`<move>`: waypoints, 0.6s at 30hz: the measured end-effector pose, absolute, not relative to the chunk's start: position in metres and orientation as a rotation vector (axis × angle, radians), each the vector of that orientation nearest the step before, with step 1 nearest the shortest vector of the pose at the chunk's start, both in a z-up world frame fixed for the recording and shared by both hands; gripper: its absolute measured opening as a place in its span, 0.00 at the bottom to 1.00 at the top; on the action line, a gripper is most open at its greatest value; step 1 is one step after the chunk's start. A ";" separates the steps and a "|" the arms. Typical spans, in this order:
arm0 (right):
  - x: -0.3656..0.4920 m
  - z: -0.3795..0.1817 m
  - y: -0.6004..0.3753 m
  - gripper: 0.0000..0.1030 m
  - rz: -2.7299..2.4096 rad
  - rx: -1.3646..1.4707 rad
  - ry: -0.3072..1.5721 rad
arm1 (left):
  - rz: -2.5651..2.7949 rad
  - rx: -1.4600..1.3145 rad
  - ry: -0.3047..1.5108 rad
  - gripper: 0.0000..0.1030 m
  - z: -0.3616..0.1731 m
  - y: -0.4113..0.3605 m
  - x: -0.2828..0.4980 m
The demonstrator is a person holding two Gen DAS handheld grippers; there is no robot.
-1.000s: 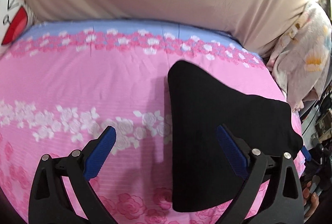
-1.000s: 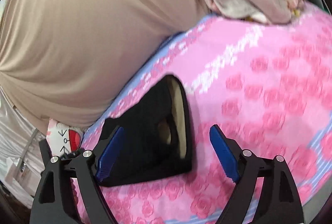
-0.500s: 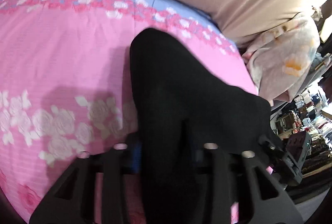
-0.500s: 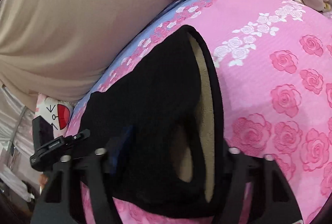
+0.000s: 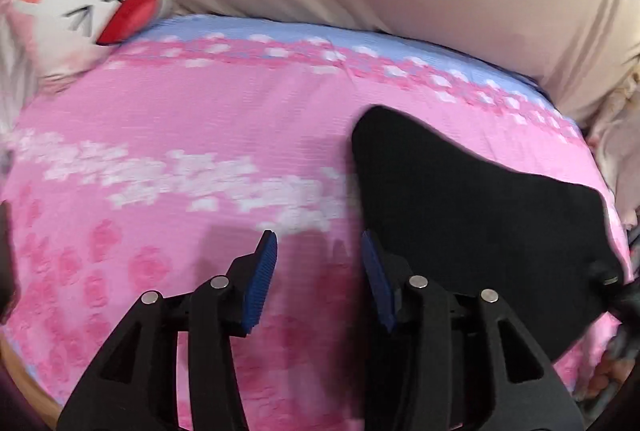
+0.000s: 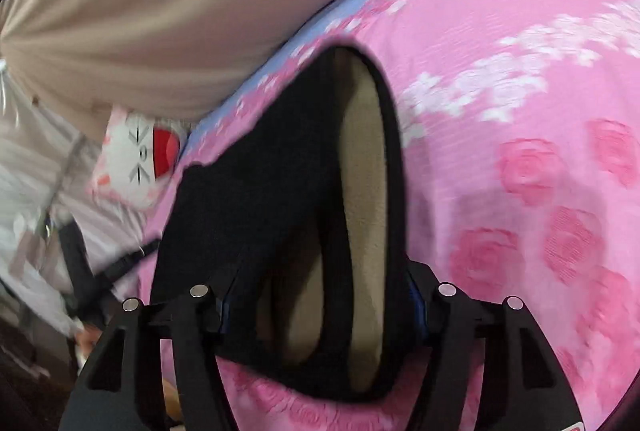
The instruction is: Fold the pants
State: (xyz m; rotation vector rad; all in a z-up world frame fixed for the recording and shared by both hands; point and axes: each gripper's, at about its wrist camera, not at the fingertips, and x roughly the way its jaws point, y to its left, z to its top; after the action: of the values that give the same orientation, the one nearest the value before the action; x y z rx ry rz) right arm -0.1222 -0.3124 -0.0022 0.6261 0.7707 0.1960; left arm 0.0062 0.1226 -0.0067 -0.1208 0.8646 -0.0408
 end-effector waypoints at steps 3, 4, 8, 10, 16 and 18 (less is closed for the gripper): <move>-0.135 0.061 -0.303 0.30 0.118 0.386 0.641 | -0.126 -0.167 0.782 0.48 0.020 0.115 0.005; -0.131 0.075 -0.291 0.27 0.123 0.325 0.627 | -0.147 -0.153 0.754 0.62 0.028 0.104 0.009; -0.081 0.076 -0.221 0.23 0.253 0.176 0.702 | -0.220 -0.139 0.723 0.88 0.032 0.052 0.049; -0.045 0.044 -0.206 0.20 0.182 0.078 0.791 | -0.163 -0.080 0.774 0.88 0.013 0.034 0.080; -0.032 0.026 -0.257 0.07 0.145 0.335 0.837 | -0.085 -0.228 0.931 0.87 -0.035 0.057 0.130; -0.043 0.042 -0.247 0.13 0.121 0.247 0.791 | -0.071 -0.213 0.941 0.87 -0.037 0.060 0.134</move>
State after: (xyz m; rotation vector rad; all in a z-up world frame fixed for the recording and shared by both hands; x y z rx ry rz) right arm -0.0429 -0.2472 0.0416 0.2474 0.7905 0.1211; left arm 0.1341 0.0599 -0.0368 -0.2130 0.9415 -0.0710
